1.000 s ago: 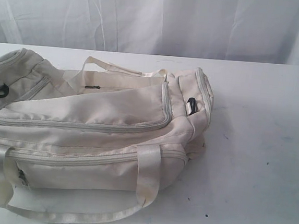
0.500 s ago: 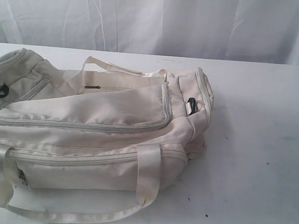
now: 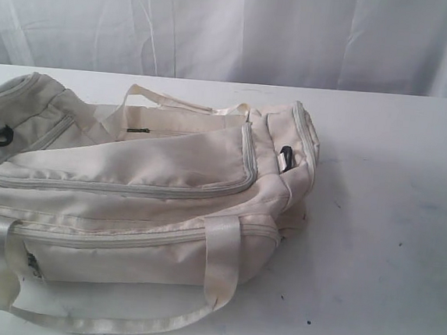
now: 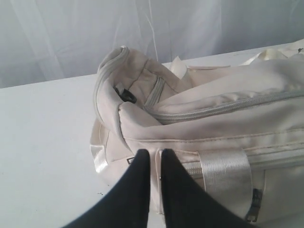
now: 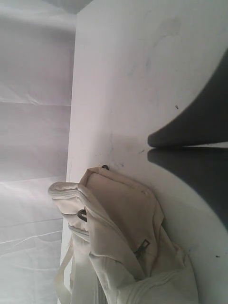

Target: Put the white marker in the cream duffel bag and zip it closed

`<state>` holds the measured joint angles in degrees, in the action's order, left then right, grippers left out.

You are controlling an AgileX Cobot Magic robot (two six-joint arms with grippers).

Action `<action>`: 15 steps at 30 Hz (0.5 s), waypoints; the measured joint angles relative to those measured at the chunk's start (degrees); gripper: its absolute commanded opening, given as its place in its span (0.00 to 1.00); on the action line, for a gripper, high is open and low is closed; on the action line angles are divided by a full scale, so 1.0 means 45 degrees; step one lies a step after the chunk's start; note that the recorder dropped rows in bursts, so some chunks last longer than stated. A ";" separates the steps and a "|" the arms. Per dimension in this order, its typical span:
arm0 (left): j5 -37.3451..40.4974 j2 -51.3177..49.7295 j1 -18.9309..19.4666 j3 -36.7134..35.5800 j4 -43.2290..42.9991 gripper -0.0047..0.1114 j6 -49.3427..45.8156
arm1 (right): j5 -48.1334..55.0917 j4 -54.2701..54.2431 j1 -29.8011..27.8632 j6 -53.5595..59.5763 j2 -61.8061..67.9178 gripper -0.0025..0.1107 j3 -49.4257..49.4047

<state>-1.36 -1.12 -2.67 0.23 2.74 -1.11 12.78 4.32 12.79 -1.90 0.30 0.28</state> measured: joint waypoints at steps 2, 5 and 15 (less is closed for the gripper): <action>0.0000 0.0127 0.0000 0.0000 0.0000 0.18 0.0000 | 0.0000 0.0000 0.0000 0.0000 0.0000 0.02 0.0000; 0.0000 0.0196 0.0000 0.0000 0.0000 0.18 -0.0032 | 0.0000 0.0000 0.0000 0.0000 0.0000 0.02 0.0000; 0.0000 0.0196 0.0000 0.0000 0.0000 0.18 -0.0032 | 0.0000 0.0000 0.0000 0.0000 0.0000 0.02 0.0000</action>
<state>-1.36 -0.24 -2.67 0.23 2.74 -1.26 12.78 4.32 12.79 -1.90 0.30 0.28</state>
